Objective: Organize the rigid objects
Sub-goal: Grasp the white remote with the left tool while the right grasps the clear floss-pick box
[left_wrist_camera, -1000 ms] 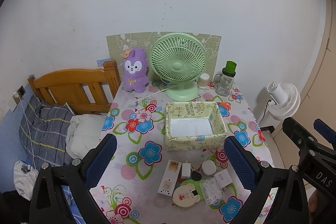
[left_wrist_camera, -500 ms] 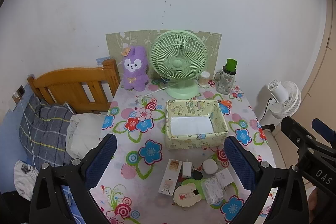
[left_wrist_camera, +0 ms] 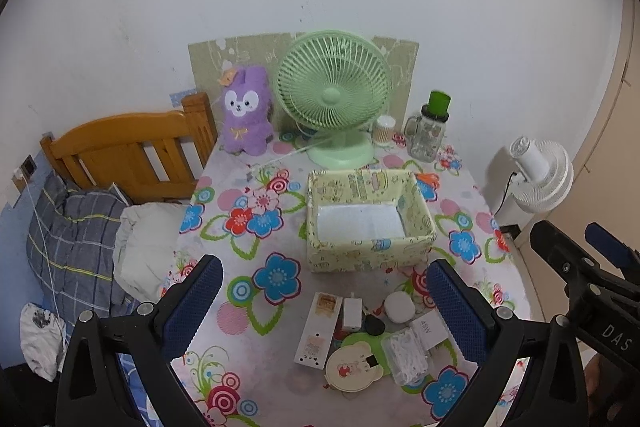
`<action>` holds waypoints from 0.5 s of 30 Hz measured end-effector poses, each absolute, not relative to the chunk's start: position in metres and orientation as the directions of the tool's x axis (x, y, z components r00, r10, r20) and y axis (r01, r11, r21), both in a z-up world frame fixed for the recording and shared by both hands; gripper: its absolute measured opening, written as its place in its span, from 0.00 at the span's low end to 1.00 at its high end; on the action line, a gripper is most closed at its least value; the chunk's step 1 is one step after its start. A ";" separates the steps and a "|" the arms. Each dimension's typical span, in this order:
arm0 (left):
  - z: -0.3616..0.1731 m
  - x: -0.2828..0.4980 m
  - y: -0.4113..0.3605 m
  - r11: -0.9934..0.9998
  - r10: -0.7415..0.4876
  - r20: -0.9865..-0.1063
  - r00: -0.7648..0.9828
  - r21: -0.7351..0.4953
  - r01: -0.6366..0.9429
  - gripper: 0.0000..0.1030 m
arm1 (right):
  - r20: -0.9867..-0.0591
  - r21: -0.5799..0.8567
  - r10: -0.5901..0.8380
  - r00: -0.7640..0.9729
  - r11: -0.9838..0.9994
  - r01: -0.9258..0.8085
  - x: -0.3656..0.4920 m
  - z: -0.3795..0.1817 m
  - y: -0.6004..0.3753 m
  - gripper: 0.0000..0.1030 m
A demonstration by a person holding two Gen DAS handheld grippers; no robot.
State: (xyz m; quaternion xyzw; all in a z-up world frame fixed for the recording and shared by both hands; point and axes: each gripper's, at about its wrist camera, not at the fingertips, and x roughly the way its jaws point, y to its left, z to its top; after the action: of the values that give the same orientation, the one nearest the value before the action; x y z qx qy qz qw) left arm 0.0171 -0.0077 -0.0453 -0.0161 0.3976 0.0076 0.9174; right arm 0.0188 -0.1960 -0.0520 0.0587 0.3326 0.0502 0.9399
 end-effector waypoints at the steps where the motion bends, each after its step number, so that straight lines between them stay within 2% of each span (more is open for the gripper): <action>1: -0.052 0.019 -0.009 1.000 0.003 -0.735 0.678 -0.017 -0.023 1.00 | -0.624 0.143 0.136 0.770 0.988 -0.058 0.021 -0.059 -0.196 1.00; 15: -0.131 0.037 -0.009 0.999 -0.033 -0.804 0.594 -0.037 0.005 1.00 | -0.688 0.108 0.125 0.715 0.992 -0.069 0.041 -0.141 -0.196 1.00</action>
State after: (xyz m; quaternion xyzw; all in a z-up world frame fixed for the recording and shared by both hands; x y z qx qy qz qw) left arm 0.0372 -0.0092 -0.1307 -0.0156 0.4503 -0.0107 0.8927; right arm 0.0406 -0.1959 -0.1413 0.0372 0.3739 0.0523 0.9253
